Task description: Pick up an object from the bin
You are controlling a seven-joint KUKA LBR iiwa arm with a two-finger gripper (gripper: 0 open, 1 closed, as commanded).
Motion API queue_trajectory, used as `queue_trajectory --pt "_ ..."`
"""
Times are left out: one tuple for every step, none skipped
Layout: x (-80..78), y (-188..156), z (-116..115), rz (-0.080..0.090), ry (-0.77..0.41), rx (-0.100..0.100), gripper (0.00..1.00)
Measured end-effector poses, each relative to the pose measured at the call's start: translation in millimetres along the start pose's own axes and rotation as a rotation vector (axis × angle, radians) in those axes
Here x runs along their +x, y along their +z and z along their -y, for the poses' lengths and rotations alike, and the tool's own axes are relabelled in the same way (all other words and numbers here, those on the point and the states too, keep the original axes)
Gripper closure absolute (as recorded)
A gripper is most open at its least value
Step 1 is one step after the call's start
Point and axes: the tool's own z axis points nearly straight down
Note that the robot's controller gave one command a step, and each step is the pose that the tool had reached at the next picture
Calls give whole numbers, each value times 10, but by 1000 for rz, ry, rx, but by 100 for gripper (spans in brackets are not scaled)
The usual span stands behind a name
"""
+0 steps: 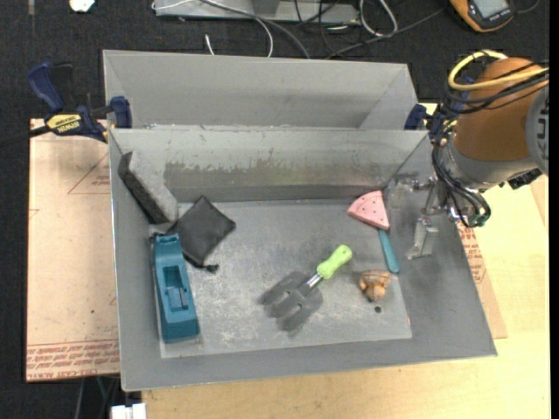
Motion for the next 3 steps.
queue_trajectory --pt "-20 -47 -5 7 -3 1 0" --pt "353 593 -420 10 -28 3 0" --pt "236 708 -887 35 -55 4 0"
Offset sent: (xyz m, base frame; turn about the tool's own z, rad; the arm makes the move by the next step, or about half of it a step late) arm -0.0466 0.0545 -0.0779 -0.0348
